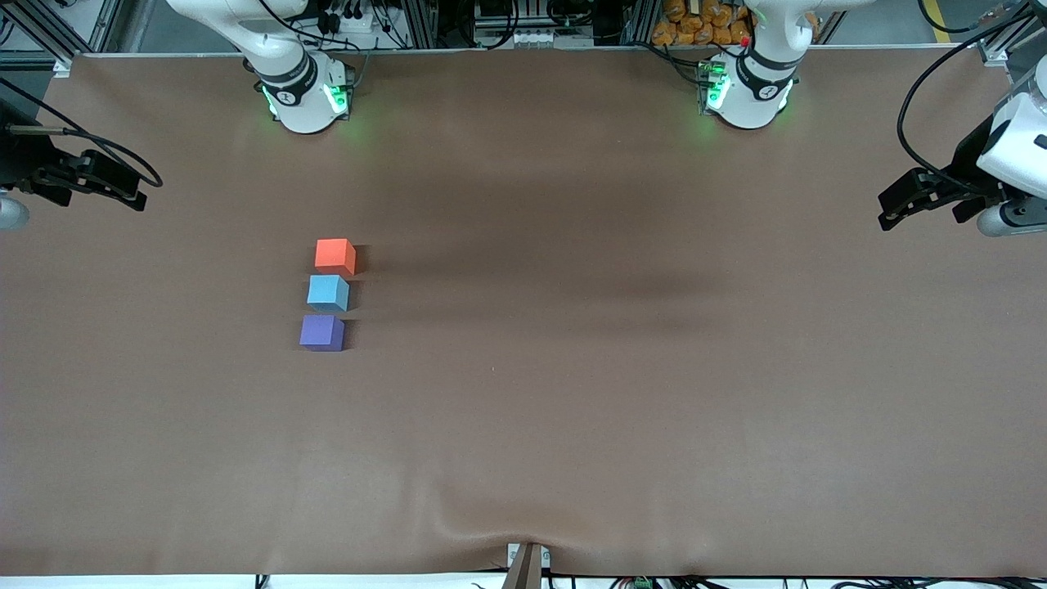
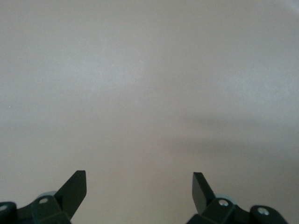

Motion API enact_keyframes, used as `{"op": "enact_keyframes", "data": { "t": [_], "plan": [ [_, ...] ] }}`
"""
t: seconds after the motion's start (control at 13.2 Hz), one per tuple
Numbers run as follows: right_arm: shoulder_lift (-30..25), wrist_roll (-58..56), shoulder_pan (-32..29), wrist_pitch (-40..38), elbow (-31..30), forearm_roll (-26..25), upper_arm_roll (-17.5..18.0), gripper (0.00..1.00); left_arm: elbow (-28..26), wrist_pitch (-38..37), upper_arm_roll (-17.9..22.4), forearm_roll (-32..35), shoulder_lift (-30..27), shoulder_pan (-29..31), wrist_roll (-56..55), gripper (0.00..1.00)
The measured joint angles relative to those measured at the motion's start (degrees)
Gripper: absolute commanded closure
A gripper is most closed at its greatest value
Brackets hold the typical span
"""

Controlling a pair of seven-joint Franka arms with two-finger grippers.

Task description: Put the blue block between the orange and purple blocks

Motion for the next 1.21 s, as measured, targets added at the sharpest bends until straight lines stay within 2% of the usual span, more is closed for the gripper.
{"op": "enact_keyframes", "data": {
  "t": [0.76, 1.21],
  "plan": [
    [0.0, 0.0, 0.9, 1.5, 0.0, 1.2, 0.9, 0.0, 0.4, -0.9, -0.2, 0.0, 0.0, 0.0, 1.9, 0.0],
    [0.0, -0.9, 0.9, 1.6, 0.0, 1.2, 0.9, 0.0, 4.6, -7.3, -0.9, -2.0, -0.3, -0.1, 1.9, 0.0]
  ]
}}
